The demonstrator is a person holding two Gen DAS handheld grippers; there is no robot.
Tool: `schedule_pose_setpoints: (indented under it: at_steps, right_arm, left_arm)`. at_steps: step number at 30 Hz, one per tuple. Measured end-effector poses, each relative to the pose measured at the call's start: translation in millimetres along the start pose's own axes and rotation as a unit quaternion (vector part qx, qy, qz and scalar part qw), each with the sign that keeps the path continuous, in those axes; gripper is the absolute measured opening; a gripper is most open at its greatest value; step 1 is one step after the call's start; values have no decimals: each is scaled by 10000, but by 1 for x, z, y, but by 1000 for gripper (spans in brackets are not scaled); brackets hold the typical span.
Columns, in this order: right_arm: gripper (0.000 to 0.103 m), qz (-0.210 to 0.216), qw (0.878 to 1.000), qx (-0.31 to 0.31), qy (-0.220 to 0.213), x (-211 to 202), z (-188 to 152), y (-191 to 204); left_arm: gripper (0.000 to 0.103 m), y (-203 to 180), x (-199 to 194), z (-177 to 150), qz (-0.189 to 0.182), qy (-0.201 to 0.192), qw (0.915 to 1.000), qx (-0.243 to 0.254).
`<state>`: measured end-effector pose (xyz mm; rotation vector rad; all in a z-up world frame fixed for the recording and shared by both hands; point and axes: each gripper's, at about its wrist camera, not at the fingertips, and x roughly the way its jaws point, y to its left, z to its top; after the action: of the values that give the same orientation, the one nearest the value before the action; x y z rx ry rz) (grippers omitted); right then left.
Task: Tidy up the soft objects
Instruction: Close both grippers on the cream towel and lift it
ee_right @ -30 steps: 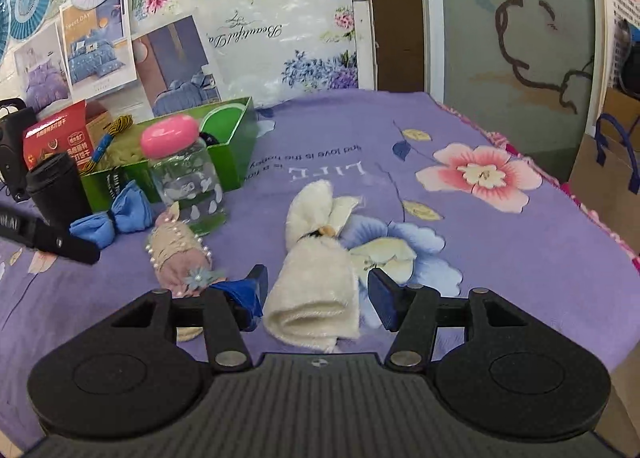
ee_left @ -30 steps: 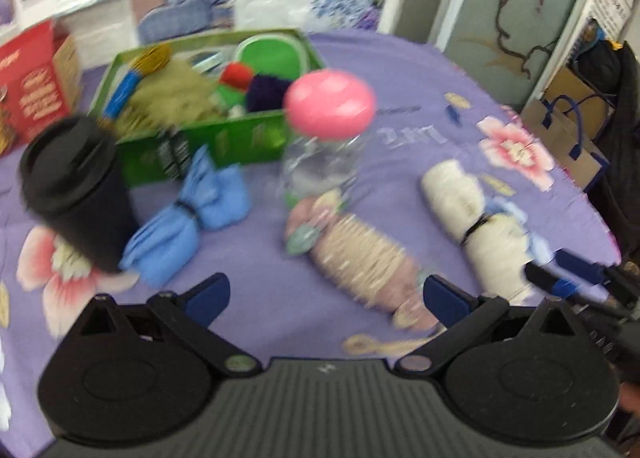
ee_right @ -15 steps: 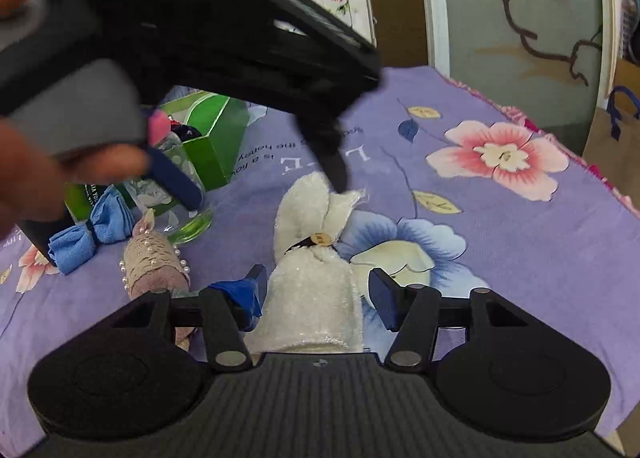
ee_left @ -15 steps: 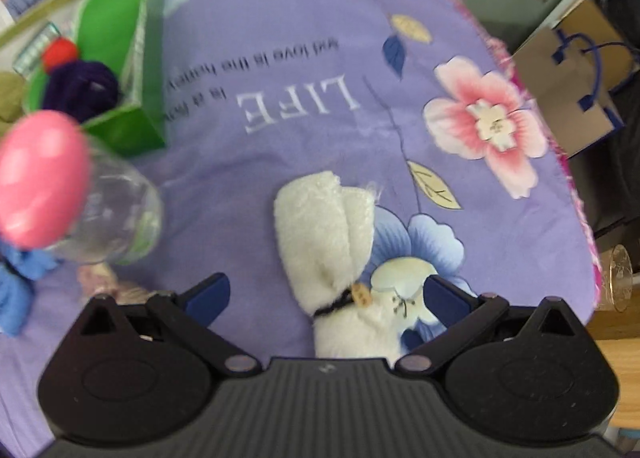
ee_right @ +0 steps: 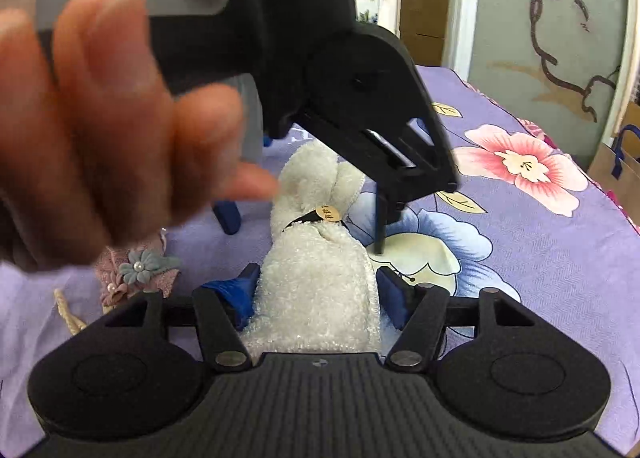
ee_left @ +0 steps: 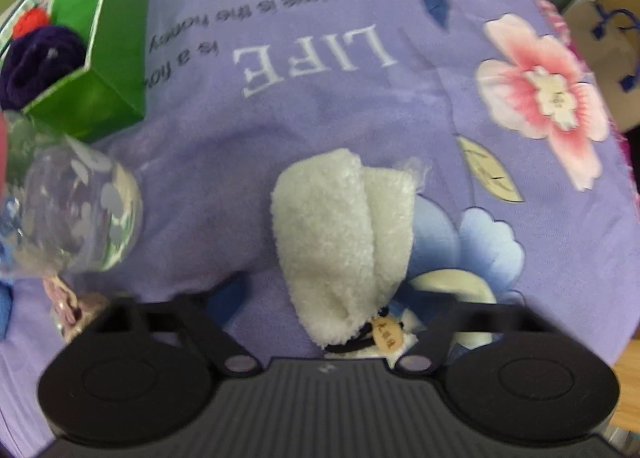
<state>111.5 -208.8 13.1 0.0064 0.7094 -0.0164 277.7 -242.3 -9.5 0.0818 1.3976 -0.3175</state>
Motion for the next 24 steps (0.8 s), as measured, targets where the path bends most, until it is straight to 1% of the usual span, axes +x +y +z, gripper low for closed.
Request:
schedule_pose_setpoints:
  at_steps: [1, 2, 3, 5, 8, 10, 13, 16, 18, 19, 21, 24]
  right_arm:
    - [31, 107, 9999, 50, -19, -1, 0, -3]
    - [17, 220, 9997, 85, -10, -4, 0, -5]
    - [10, 301, 9995, 134, -2, -6, 1, -7]
    - [6, 395, 9990, 188, -24, -14, 2, -12]
    - [6, 396, 9988, 228, -157, -34, 6, -16]
    - [6, 278, 9993, 62, -255, -49, 11, -14]
    - [6, 114, 9990, -236, -366, -66, 25, -19]
    - [6, -25, 9961, -735, -483, -77, 56, -15]
    - [6, -7, 9920, -1102, -610, -79, 84, -8]
    - [6, 77, 9896, -1265, -685, -72, 103, -9]
    - [6, 278, 9835, -1578, -845, -61, 135, 7]
    - [7, 651, 9708, -2089, -982, -28, 182, 46]
  left_arm:
    - [32, 1, -5, -1, -165, 0, 9998, 130]
    - [32, 3, -10, -2, -373, 13, 9991, 205]
    - [31, 5, -15, -4, -550, -28, 9982, 219]
    - [31, 7, -28, -11, -767, -161, 9965, 277]
    - [31, 5, -46, -22, -972, -325, 9942, 310]
    - [31, -4, -59, -28, -1077, -439, 9925, 376]
    - [31, -13, -82, -26, -1200, -650, 9895, 483]
    - [32, -8, -111, -10, -1430, -1011, 9836, 421]
    - [32, 9, -138, 4, -1537, -1336, 9786, 291]
    - [32, 23, -153, 9, -1532, -1511, 9763, 212]
    - [32, 54, -178, 26, -1454, -1843, 9721, 27]
    - [32, 115, -203, 52, -1179, -2145, 9686, -444]
